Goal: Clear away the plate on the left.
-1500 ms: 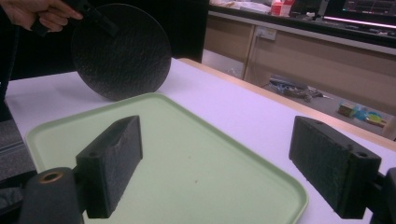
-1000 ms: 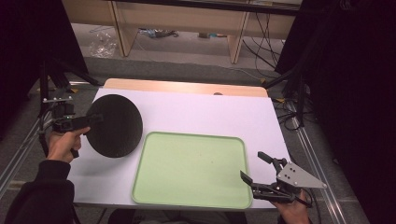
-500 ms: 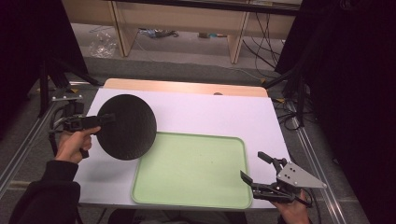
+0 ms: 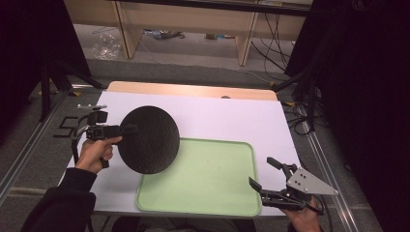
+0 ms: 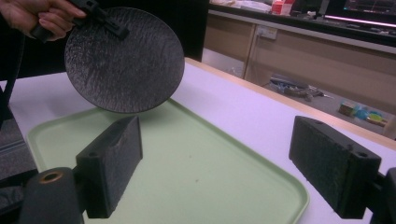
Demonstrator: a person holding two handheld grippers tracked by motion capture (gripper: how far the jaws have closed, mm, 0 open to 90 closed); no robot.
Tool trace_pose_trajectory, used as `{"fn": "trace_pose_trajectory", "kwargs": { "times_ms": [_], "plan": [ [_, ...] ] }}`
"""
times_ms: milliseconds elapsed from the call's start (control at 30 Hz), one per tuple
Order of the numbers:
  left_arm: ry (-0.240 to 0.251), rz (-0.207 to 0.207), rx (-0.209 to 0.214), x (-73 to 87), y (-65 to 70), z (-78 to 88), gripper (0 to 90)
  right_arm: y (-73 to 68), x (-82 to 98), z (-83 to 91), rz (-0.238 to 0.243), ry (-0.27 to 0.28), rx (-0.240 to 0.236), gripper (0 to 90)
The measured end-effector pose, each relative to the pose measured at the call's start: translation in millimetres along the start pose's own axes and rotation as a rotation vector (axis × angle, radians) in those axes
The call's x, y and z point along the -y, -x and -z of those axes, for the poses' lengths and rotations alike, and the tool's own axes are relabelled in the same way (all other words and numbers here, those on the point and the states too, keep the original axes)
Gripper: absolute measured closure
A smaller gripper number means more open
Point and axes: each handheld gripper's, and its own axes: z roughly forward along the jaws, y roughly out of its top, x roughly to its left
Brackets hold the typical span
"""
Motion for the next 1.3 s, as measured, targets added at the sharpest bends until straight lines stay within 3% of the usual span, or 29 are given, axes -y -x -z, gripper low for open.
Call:
{"fn": "trace_pose_trajectory", "kwargs": {
  "times_ms": [367, 600, 633, 767, 933, 1133, 1267, 1300],
  "plan": [
    [-0.075, -0.046, 0.084, 11.2, 31.6, -29.0, 78.8, -0.2, -0.1, -0.1, 0.002, -0.001, -0.001, 18.1],
    [-0.115, -0.041, 0.135, 19.5, 48.0, -45.6, 78.6, -0.2, -0.3, 0.1, 0.0, 0.003, -0.003, 18.1],
    [-0.128, -0.04, 0.157, 20.8, 49.3, -48.4, 78.6, -0.1, -0.2, 0.0, 0.0, 0.002, -0.002, 18.1],
    [-0.153, -0.039, 0.169, 26.7, 56.6, -57.8, 78.6, -0.4, -0.4, -0.1, 0.0, 0.003, -0.004, 18.1],
    [-0.192, -0.059, 0.155, 33.8, 61.0, -73.6, 78.5, -0.7, -0.4, 0.1, 0.0, 0.005, -0.006, 18.1],
    [-0.212, 0.0, 0.181, 43.2, 59.7, -92.1, 77.9, -0.4, -0.5, -0.1, 0.006, -0.002, -0.014, 18.1],
    [-0.248, 0.008, 0.193, 48.3, 56.9, -101.7, 78.9, -0.7, -0.4, -0.1, 0.001, 0.002, -0.011, 18.1],
    [-0.248, -0.004, 0.18, 48.9, 57.6, -102.8, 79.2, -0.5, -0.4, 0.0, 0.005, -0.002, -0.013, 18.1]
  ]
}}
